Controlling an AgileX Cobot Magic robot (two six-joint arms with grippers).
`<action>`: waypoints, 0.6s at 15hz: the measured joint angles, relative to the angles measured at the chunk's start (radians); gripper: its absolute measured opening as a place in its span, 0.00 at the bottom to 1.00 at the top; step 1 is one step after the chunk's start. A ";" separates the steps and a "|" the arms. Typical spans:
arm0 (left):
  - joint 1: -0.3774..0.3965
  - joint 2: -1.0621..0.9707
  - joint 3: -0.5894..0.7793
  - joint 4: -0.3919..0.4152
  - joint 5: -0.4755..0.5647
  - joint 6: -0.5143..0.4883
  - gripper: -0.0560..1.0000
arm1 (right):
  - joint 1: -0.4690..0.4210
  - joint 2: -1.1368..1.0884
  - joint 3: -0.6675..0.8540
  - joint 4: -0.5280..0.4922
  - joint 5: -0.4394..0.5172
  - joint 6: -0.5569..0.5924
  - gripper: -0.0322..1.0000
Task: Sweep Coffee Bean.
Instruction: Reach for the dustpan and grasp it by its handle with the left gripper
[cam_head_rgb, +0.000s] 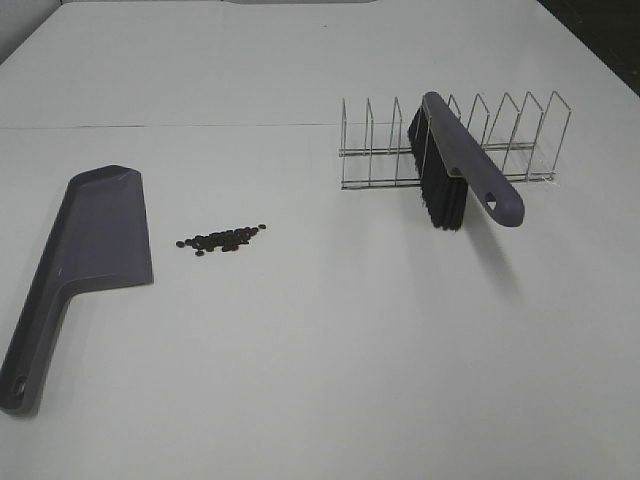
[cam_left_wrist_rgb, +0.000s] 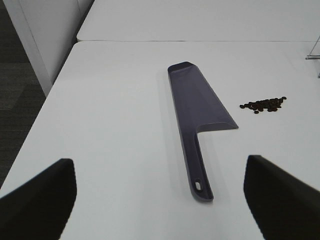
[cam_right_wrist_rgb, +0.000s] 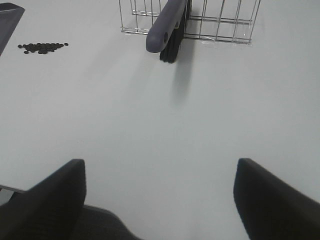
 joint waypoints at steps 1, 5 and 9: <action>0.000 0.000 0.000 0.008 0.000 0.000 0.84 | 0.000 0.000 0.000 0.000 0.000 0.000 0.77; 0.000 0.000 0.000 0.018 0.000 0.009 0.84 | 0.000 0.000 0.000 -0.035 0.000 0.057 0.77; 0.000 0.000 0.000 0.034 0.000 0.028 0.84 | 0.000 0.000 0.000 -0.048 -0.001 0.078 0.77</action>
